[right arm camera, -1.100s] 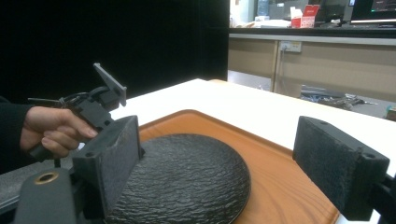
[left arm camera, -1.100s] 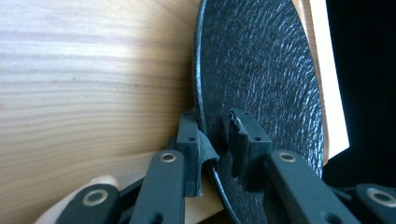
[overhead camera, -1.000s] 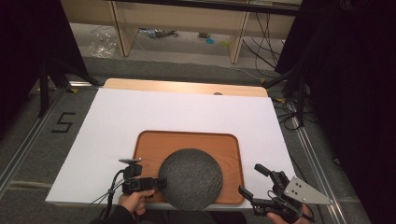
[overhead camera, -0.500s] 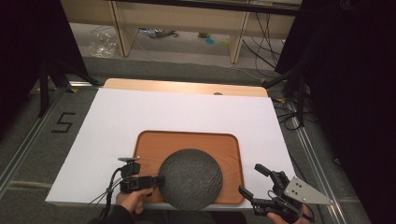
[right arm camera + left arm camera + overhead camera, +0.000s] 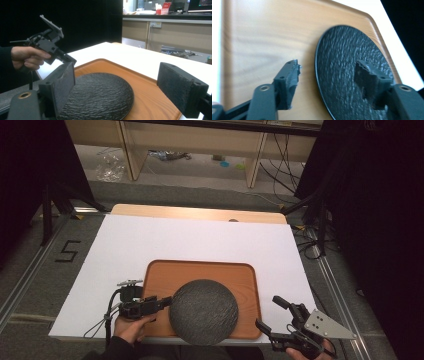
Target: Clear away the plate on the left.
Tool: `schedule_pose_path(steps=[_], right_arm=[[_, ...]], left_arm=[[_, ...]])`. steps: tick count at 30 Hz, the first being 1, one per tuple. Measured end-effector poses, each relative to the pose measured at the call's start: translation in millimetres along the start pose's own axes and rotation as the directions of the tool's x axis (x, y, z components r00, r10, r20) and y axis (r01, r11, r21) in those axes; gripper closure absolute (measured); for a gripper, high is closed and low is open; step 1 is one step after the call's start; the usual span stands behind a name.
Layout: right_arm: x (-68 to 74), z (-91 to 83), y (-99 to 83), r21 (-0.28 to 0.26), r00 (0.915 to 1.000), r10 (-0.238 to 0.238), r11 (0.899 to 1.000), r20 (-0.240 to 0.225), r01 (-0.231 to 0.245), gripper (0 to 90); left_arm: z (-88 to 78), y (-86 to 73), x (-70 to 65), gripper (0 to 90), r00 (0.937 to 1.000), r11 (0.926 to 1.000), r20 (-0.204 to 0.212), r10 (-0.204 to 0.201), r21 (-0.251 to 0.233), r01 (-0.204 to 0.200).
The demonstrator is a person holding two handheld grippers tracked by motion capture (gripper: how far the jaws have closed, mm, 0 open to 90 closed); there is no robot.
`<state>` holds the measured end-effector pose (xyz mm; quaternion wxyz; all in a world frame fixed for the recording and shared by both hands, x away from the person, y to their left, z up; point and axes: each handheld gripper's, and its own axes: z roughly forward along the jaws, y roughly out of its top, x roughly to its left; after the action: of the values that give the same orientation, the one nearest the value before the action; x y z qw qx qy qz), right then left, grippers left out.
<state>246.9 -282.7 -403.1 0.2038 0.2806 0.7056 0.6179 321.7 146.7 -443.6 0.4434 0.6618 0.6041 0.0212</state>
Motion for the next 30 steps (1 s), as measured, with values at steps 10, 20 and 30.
schedule_pose_path(steps=[10, 20, 30], right_arm=[[0.2, 0.7, -0.3, -0.011, 1.0000, -0.002, 1.000, 0.002, 0.002, 16.0], [0.2, 0.4, -0.2, -0.004, 1.0000, -0.003, 1.000, 0.000, 0.003, 15.9], [-0.1, 0.5, -0.3, -0.007, 1.0000, -0.002, 1.000, 0.000, 0.002, 15.9]], left_arm=[[-11.7, 6.4, -2.2, 22.7, 0.9983, 0.9945, 0.017, 0.056, -0.090, -0.054], [-23.3, 10.4, -8.7, 17.9, 0.9819, 0.9685, -0.046, 0.184, -0.162, -0.189], [-34.8, 12.6, -4.0, 17.6, 0.9778, 0.9547, -0.058, 0.201, -0.212, -0.209]])
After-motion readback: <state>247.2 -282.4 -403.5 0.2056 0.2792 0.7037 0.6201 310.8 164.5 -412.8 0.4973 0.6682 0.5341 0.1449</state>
